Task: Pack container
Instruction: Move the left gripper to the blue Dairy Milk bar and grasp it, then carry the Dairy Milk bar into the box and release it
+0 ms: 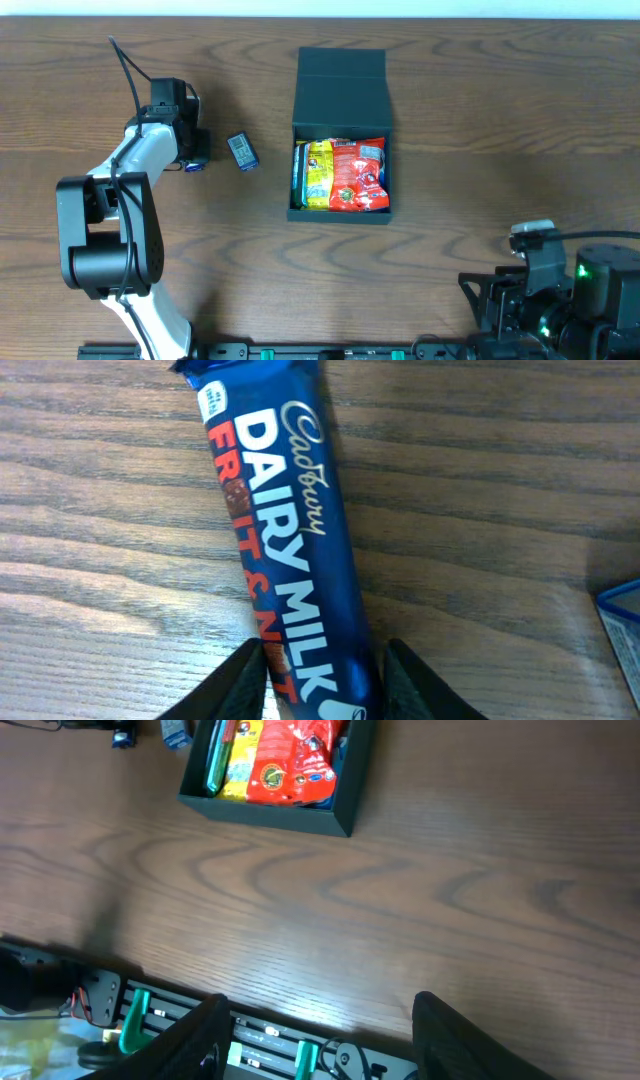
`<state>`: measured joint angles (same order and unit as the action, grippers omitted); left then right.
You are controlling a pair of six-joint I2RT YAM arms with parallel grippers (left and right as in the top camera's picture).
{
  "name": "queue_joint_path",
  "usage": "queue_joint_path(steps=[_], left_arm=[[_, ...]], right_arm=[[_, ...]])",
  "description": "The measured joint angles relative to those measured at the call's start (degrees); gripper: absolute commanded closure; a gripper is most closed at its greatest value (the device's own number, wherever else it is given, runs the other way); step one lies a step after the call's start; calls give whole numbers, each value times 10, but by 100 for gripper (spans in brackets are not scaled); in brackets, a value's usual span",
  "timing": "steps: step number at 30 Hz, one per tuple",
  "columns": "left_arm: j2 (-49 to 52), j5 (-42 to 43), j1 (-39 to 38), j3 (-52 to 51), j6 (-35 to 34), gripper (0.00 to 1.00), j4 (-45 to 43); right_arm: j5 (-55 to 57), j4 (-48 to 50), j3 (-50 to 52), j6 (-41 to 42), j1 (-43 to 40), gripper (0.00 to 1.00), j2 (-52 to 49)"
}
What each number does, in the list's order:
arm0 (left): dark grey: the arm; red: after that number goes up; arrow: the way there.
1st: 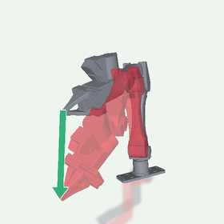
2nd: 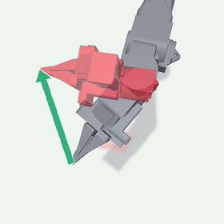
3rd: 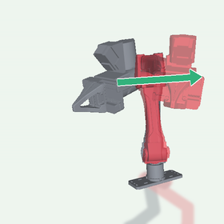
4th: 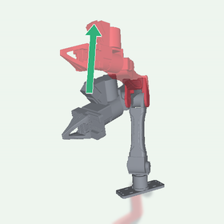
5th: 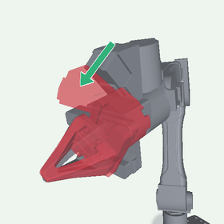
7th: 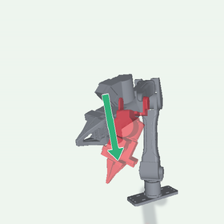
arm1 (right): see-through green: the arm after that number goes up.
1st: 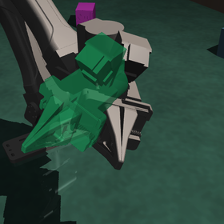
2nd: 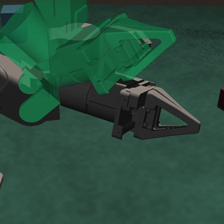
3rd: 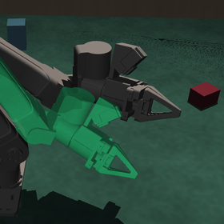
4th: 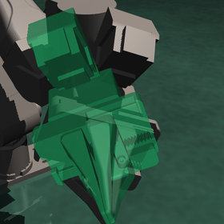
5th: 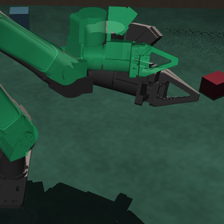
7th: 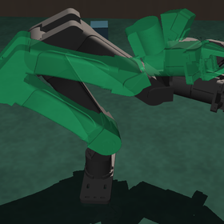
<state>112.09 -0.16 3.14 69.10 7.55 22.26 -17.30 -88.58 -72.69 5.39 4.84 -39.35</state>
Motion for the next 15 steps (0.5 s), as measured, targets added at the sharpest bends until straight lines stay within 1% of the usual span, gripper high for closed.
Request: queue_joint_path(steps=[3, 6, 11, 15], left_arm=[[0, 0, 0, 0, -1, 70, 0], [0, 0, 0, 0, -3, 71, 0], [0, 0, 0, 0, -9, 75, 6], [0, 0, 0, 7, -14, 81, 33]], right_arm=[[0, 1, 0, 0, 0, 42, 0], [0, 1, 0, 0, 0, 41, 0], [0, 6, 0, 0, 0, 41, 0], [0, 10, 0, 0, 0, 41, 0]])
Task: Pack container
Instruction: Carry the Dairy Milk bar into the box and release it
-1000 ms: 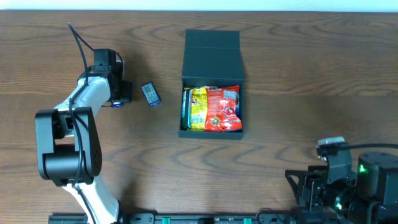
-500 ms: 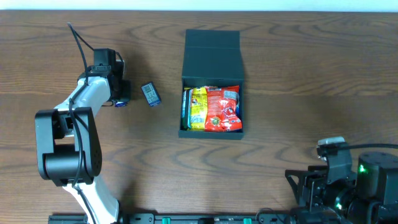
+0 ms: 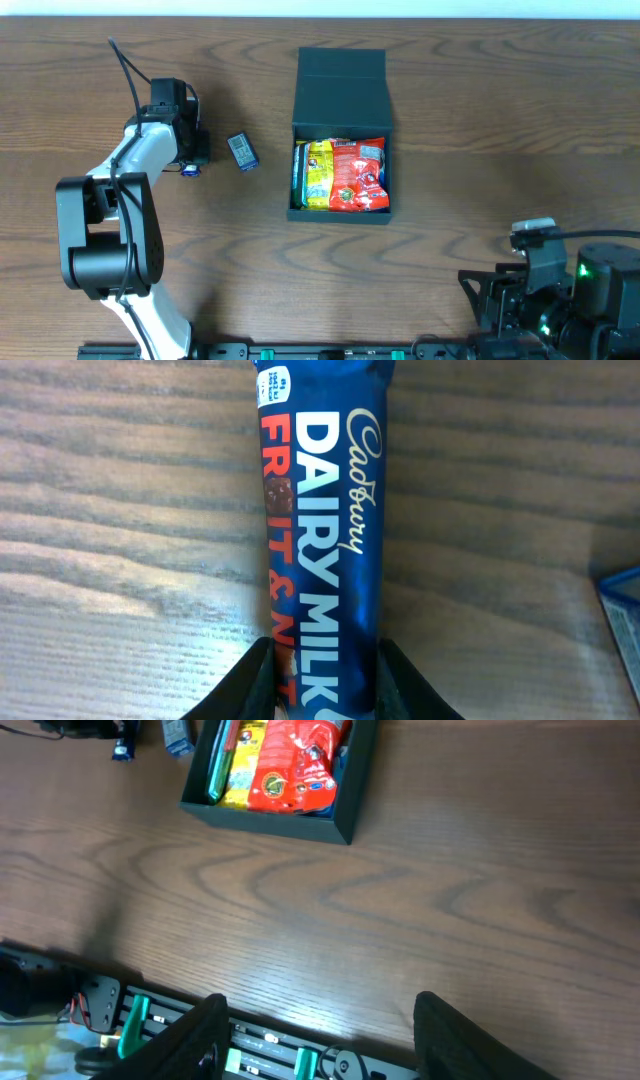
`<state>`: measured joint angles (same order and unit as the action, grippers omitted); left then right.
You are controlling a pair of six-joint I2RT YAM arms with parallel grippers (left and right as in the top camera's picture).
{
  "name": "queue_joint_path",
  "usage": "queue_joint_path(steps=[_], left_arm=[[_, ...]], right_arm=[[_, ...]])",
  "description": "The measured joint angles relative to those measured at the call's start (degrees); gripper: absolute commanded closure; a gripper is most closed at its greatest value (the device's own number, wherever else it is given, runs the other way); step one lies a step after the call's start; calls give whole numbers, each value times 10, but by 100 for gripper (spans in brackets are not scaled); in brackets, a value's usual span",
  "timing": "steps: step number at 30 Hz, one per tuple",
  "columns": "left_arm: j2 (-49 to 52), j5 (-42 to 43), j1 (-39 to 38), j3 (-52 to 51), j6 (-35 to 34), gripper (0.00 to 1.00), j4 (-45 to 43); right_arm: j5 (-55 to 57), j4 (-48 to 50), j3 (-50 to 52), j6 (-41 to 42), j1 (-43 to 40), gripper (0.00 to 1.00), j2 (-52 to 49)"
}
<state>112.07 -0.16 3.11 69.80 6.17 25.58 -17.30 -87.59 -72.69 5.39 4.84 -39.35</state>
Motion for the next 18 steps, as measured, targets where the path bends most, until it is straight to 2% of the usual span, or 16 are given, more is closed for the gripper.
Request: queue_joint_path(steps=[6, 10, 14, 18], left_arm=[[0, 0, -3, 39, -6, 85, 90], [0, 0, -23, 108, -13, 87, 148], [-15, 0, -61, 156, -17, 87, 183], [-74, -2, -127, 173, -41, 88, 196]], right_arm=[[0, 0, 0, 0, 0, 41, 0], [0, 0, 0, 0, 0, 42, 0], [0, 0, 0, 0, 0, 42, 0], [0, -2, 0, 0, 0, 42, 0]])
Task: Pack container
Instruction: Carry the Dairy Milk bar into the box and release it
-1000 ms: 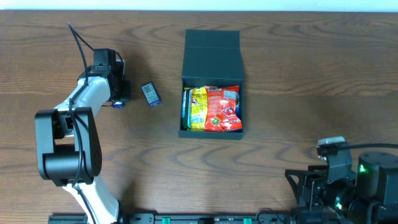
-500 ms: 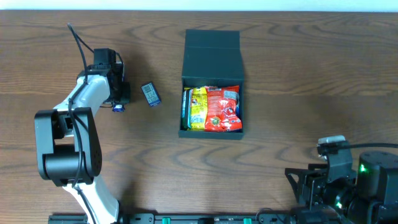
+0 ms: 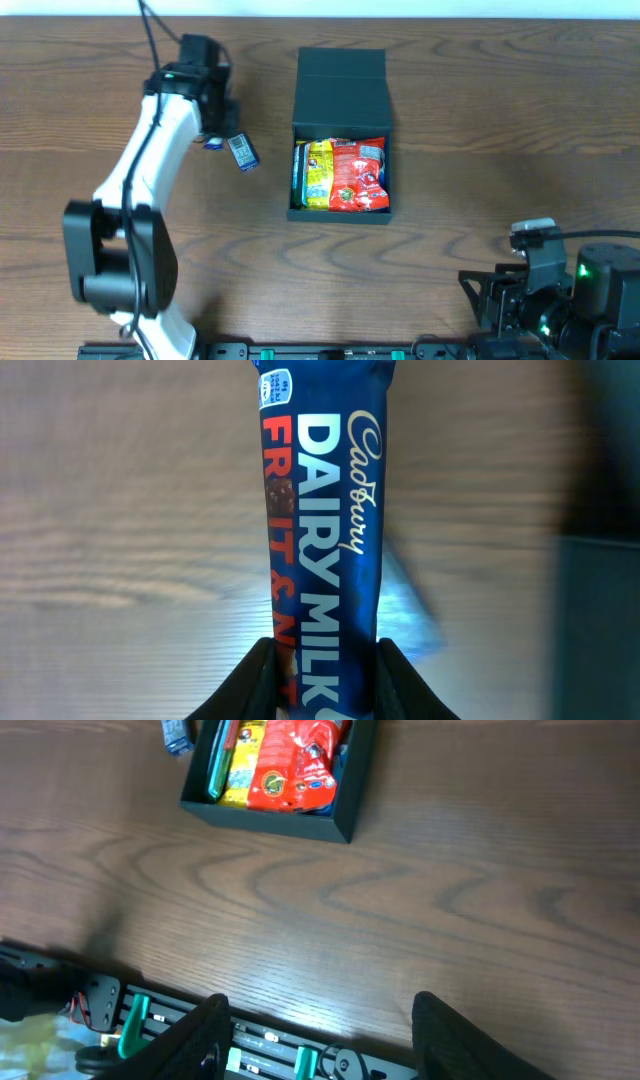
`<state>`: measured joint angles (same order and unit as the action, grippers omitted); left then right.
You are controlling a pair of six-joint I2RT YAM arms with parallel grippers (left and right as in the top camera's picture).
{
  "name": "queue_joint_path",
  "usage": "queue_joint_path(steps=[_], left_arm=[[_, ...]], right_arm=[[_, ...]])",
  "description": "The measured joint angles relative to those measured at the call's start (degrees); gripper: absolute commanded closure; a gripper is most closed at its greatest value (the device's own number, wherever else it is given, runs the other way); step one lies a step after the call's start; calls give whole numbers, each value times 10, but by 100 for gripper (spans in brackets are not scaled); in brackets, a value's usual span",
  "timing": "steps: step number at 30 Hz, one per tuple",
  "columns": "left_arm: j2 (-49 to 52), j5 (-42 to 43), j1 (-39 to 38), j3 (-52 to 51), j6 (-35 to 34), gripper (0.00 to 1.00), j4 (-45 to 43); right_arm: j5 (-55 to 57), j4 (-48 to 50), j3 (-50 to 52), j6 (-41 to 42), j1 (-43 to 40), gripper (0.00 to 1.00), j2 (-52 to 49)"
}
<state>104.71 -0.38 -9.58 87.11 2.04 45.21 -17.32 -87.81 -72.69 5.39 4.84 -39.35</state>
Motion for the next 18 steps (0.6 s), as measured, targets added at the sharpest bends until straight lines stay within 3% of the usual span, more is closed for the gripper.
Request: queue_joint_path(steps=[5, 18], left_arm=[[-63, -2, -103, 13, -82, 88, 39], [-61, -2, -268, -10, -225, 86, 72]], right_arm=[[0, -2, 0, 0, 0, 41, 0], [0, -16, 0, 0, 0, 41, 0]])
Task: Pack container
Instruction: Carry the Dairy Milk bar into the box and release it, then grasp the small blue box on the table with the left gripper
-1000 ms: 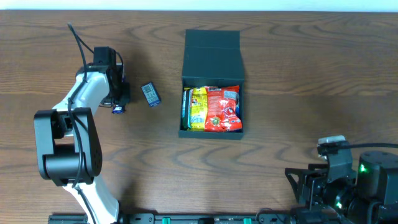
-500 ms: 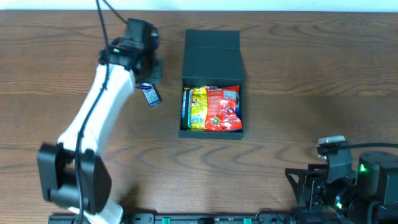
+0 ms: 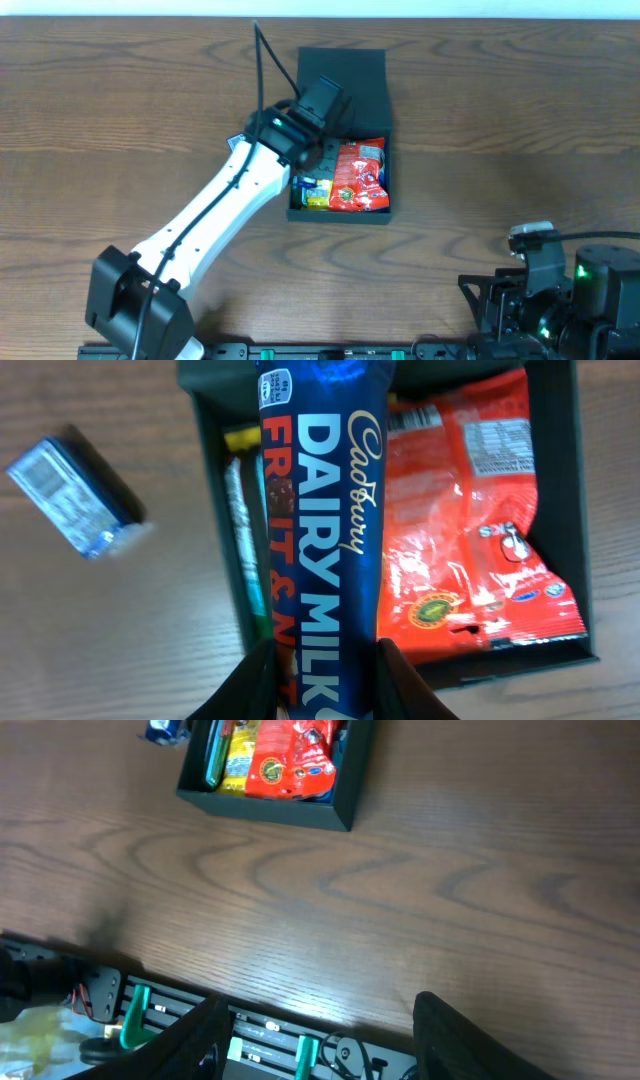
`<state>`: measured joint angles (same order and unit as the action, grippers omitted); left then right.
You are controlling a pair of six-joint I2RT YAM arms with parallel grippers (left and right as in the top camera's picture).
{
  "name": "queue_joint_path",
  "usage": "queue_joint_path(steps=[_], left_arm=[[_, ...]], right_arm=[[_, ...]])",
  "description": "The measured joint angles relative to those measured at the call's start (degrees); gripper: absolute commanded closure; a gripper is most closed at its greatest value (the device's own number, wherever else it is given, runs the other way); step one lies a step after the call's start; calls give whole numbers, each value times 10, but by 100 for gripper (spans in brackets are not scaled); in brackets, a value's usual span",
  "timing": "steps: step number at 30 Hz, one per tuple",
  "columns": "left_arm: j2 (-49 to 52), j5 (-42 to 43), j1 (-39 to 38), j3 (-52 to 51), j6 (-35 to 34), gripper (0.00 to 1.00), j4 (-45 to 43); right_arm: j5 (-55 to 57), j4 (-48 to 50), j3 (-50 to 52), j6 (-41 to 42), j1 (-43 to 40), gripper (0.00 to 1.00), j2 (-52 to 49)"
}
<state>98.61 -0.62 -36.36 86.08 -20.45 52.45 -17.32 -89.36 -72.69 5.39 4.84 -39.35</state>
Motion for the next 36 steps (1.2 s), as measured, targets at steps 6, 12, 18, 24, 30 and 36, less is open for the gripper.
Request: queue_joint_path(steps=[6, 12, 18, 24, 30, 36], left_arm=[[0, 0, -4, -39, -67, 85, -8], [1, 1, -4, -44, -99, 81, -19], [1, 3, -4, -44, -115, 45, -20], [1, 4, -4, -44, -116, 44, -27], [1, 1, -2, -44, -93, 43, -34], [1, -21, 48, -44, -80, 38, -34]], right_arm=[[0, 0, 0, 0, 0, 41, 0], [0, 0, 0, 0, 0, 41, 0], [0, 0, 0, 0, 0, 40, 0], [0, 0, 0, 0, 0, 40, 0], [0, 0, 0, 0, 0, 40, 0], [0, -15, 0, 0, 0, 40, 0]])
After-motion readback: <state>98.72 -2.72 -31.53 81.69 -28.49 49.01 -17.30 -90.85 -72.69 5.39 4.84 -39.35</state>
